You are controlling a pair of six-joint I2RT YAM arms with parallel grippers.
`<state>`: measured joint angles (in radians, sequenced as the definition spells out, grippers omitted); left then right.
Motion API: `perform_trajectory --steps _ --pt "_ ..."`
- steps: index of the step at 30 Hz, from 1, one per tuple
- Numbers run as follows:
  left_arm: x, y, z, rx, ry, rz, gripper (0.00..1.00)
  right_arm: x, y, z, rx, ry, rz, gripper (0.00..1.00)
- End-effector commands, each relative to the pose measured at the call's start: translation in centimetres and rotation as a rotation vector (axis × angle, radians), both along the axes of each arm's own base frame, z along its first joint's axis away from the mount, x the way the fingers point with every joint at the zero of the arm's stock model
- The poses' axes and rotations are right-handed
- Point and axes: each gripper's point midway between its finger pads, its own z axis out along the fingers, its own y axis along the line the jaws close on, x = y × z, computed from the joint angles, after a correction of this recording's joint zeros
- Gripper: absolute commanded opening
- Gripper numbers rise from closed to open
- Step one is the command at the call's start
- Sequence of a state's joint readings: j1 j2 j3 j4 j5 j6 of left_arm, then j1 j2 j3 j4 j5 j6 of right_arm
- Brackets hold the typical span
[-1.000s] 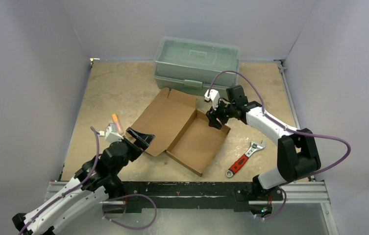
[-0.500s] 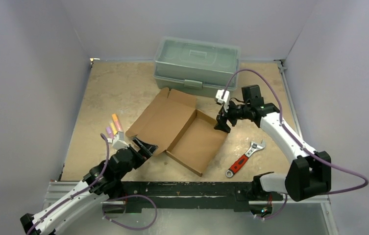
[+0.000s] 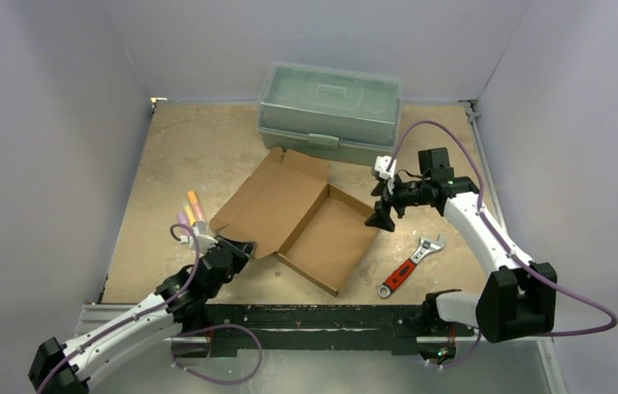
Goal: Fold the paper box
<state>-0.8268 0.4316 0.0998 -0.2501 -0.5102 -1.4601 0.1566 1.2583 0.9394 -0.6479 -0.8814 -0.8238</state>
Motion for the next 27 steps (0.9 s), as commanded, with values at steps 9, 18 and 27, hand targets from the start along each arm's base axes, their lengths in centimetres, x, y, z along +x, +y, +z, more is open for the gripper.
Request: perform_trajectory --steps 9,18,27 --pt "1.4 2.3 4.1 0.268 -0.237 -0.050 0.00 -0.3 0.1 -0.5 0.004 0.014 0.019 0.94" --pt "1.2 1.1 10.8 0.403 -0.583 -0.225 0.00 1.9 0.5 3.0 0.111 0.026 -0.083 0.99" --pt "2.8 -2.0 15.5 0.604 -0.776 -0.370 0.00 7.2 1.0 7.5 0.215 0.035 -0.235 0.99"
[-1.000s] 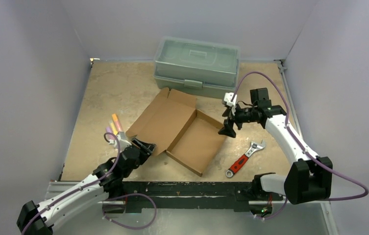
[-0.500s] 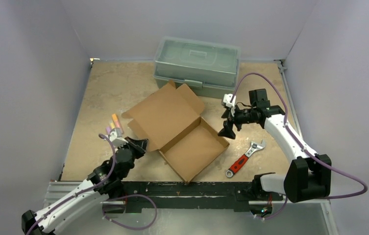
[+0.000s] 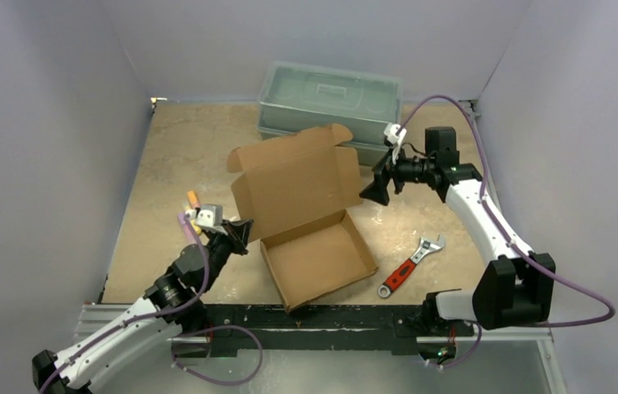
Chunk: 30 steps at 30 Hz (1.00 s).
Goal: Fold the paper box
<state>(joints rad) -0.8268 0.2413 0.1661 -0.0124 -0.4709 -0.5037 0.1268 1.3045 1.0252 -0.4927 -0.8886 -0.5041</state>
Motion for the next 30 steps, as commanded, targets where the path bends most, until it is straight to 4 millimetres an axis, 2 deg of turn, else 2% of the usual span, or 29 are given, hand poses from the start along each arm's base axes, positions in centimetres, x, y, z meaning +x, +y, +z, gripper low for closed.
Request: perform_trajectory --steps 1,5,9,11,15,22,24,25,26,27,28,30 --pt "1.3 -2.5 5.8 0.110 -0.198 -0.098 0.00 3.8 0.6 3.7 0.091 -0.027 -0.065 0.99" --pt "2.3 -4.0 6.7 0.213 -0.261 -0.141 0.00 5.5 -0.2 2.4 0.141 0.030 -0.110 0.99" --pt "3.0 -4.0 6.9 0.267 -0.299 -0.123 0.00 6.8 -3.2 2.6 0.206 0.022 -0.218 0.96" --pt "3.2 -3.8 6.9 0.278 -0.317 -0.110 0.00 6.5 -4.0 2.6 0.214 0.003 -0.237 0.95" --pt "3.7 -4.0 6.6 0.294 -0.330 -0.100 0.00 4.9 -3.5 1.9 0.232 0.020 -0.190 0.89" --pt "4.3 -4.9 6.3 0.267 -0.338 -0.118 0.00 2.5 -1.7 1.2 0.312 0.086 -0.056 0.54" --pt "4.5 -5.0 6.2 0.252 -0.333 -0.120 0.00 2.5 -1.6 1.3 0.308 0.078 -0.053 0.32" --pt "4.6 -5.1 6.0 0.250 -0.328 -0.122 0.00 2.7 -1.7 1.3 0.302 0.074 -0.064 0.13" --pt "4.8 -5.1 5.9 0.248 -0.318 -0.122 0.00 3.0 -1.9 1.5 0.291 0.064 -0.083 0.00" --pt "4.9 -5.1 5.7 0.243 -0.302 -0.119 0.00 3.2 -2.1 1.8 0.280 0.046 -0.102 0.00" --pt "5.1 -5.0 5.5 0.235 -0.281 -0.114 0.04 3.6 -2.3 2.1 0.273 0.026 -0.129 0.00" --pt "5.5 -4.6 4.9 0.206 -0.208 -0.090 0.27 4.2 -3.1 3.3 0.274 -0.019 -0.202 0.00"
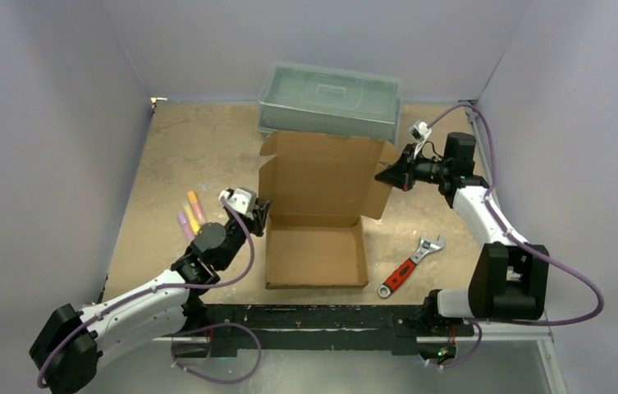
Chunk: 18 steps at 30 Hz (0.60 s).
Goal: Fold the paper box
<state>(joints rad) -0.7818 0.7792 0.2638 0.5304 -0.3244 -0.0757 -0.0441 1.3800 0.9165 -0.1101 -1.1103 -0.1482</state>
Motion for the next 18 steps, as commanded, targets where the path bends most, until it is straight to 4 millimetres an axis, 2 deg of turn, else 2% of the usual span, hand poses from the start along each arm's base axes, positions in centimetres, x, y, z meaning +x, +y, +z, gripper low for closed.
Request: perform_trajectory --steps 1,3,5,7,12,15,18 --pt "0.7 0.2 1.3 -0.128 0.080 0.039 0.44 1.5 -1.3 3.6 -0.032 -0.156 -0.131 0.00" --pt "0.6 0.8 0.3 -0.147 0.192 0.089 0.58 1.8 -2.4 4.7 -0.054 -0.208 -0.194 0.00" --pt "-0.3 1.9 -1.5 -0.140 0.334 0.147 0.71 1.7 -3.4 5.9 -0.064 -0.250 -0.241 0.00" --pt "-1.4 3.3 -2.8 -0.163 0.448 0.231 0.78 1.8 -4.4 6.3 -0.076 -0.267 -0.286 0.00" --pt "-2.7 6.5 -3.5 -0.194 0.543 0.398 0.87 2.1 -5.3 6.2 -0.092 -0.266 -0.331 0.00" --pt "-1.7 8.1 -3.1 -0.134 0.547 0.469 0.93 2.2 -5.4 6.0 -0.096 -0.258 -0.336 0.00" --pt "0.8 10.5 -3.8 -0.089 0.596 0.537 0.95 2.3 -5.5 5.9 -0.100 -0.250 -0.342 0.00"
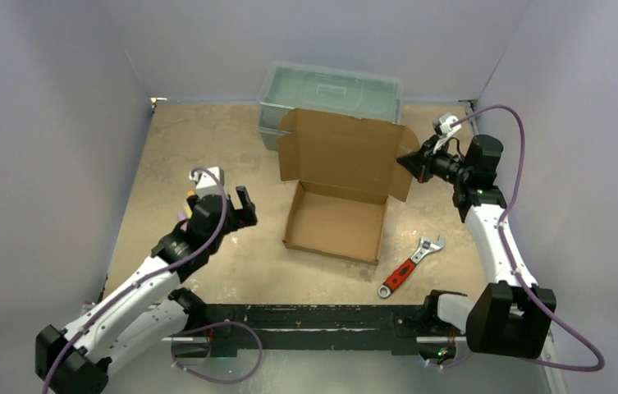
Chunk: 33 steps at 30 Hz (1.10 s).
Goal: Fold the paper box
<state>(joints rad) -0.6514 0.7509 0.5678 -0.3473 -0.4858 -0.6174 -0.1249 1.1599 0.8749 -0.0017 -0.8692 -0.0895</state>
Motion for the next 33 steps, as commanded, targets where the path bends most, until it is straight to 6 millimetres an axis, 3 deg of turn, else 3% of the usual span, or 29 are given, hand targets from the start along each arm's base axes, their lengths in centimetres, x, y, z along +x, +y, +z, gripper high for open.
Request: perform_trajectory --steps 1,5,8,11,14,17,19,21,27,33 --pt "2.9 3.7 -0.7 0.018 0.106 0.097 0.95 0.3 -0.4 0.6 -0.005 -0.021 -0.030 0.00" --pt "6.0 7.9 -4.1 -0.155 0.251 0.145 0.98 0.2 -0.6 0.7 -0.011 -0.024 -0.044 0.00" --pt "6.5 12.2 -5.6 -0.050 0.348 0.283 0.99 0.2 -0.7 0.8 -0.012 -0.028 -0.046 0.00" --pt "6.5 15.3 -5.4 0.097 0.382 0.383 0.97 0.2 -0.7 0.9 -0.014 -0.029 -0.050 0.00" --pt "6.0 17.1 -5.2 0.148 0.385 0.445 0.88 0.2 -0.7 0.8 -0.013 -0.027 -0.050 0.00" --pt "5.4 18.0 -5.4 0.125 0.378 0.485 0.79 0.2 -0.7 0.8 -0.013 -0.026 -0.049 0.00" --pt "5.0 18.3 -6.0 0.099 0.386 0.505 0.52 0.2 -0.7 0.8 -0.013 -0.027 -0.050 0.00" --pt "4.6 18.5 -6.6 0.074 0.403 0.519 0.41 0.2 -0.7 0.8 -0.013 -0.027 -0.051 0.00" --pt "2.9 18.5 -8.9 0.031 0.495 0.551 0.38 0.1 -0.7 1.0 -0.013 -0.032 -0.050 0.00" --pt "2.2 18.1 -10.4 0.014 0.551 0.538 0.43 0.0 -0.6 0.9 -0.007 -0.026 -0.045 0.00"
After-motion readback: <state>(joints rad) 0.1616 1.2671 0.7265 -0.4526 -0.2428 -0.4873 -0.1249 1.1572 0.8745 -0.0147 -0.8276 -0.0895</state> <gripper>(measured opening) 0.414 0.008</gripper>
